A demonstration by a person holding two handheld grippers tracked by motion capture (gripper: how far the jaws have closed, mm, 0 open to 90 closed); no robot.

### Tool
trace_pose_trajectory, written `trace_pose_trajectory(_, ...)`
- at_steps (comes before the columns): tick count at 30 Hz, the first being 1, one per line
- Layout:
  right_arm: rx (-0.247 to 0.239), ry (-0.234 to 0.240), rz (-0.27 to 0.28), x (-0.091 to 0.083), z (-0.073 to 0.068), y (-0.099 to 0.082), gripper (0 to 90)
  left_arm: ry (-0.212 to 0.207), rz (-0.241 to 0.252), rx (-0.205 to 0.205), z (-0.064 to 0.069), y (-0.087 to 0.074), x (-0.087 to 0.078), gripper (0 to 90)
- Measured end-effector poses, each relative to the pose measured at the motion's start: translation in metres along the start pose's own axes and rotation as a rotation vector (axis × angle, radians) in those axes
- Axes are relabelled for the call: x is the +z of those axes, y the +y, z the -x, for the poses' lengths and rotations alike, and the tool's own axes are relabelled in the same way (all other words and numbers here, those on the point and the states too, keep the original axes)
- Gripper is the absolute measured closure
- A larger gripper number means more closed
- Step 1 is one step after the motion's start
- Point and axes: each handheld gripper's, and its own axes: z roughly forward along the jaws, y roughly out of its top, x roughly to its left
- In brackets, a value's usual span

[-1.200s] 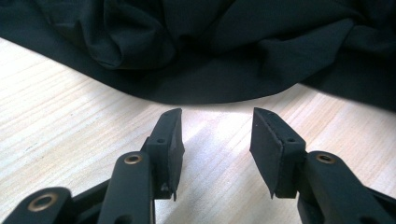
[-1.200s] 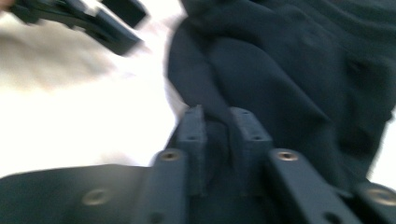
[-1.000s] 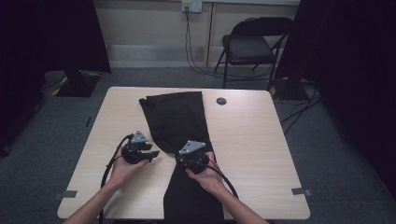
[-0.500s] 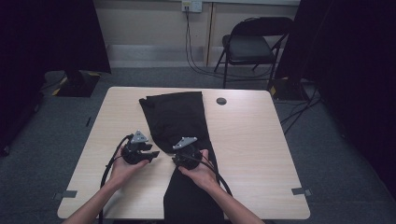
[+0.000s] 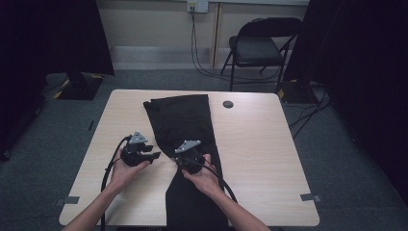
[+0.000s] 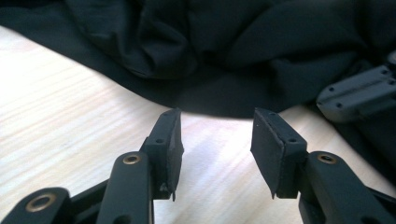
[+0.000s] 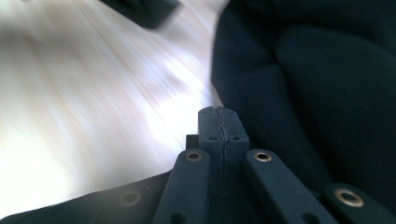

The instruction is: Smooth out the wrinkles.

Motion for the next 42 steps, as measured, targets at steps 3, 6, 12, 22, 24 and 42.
trace_pose_trajectory(3, 0.02, 0.041, 0.047, -0.004, -0.002, 0.015, 88.9, 0.019, 0.016, -0.02, -0.006, 0.0, -0.005, 53.1)
trace_pose_trajectory(6, 0.047, 0.083, 0.087, -0.003, -0.002, 0.026, 88.5, 0.028, 0.019, -0.04, -0.011, -0.002, -0.008, 53.0)
trace_pose_trajectory(12, 0.063, 0.125, 0.067, 0.009, -0.011, 0.019, 73.1, -0.047, -0.069, -0.009, -0.008, -0.014, -0.004, 55.0)
trace_pose_trajectory(22, -0.012, 0.096, -0.01, -0.01, -0.022, -0.013, 71.1, -0.094, -0.098, 0.028, 0.012, -0.014, 0.005, 53.1)
trace_pose_trajectory(24, -0.014, 0.073, 0.006, -0.015, -0.021, -0.021, 70.5, -0.09, -0.095, 0.027, 0.014, -0.013, 0.007, 52.6)
trace_pose_trajectory(42, -0.045, 0.104, -0.058, -0.043, -0.02, -0.05, 61.7, -0.014, -0.127, 0.094, 0.026, -0.014, 0.015, 43.7)
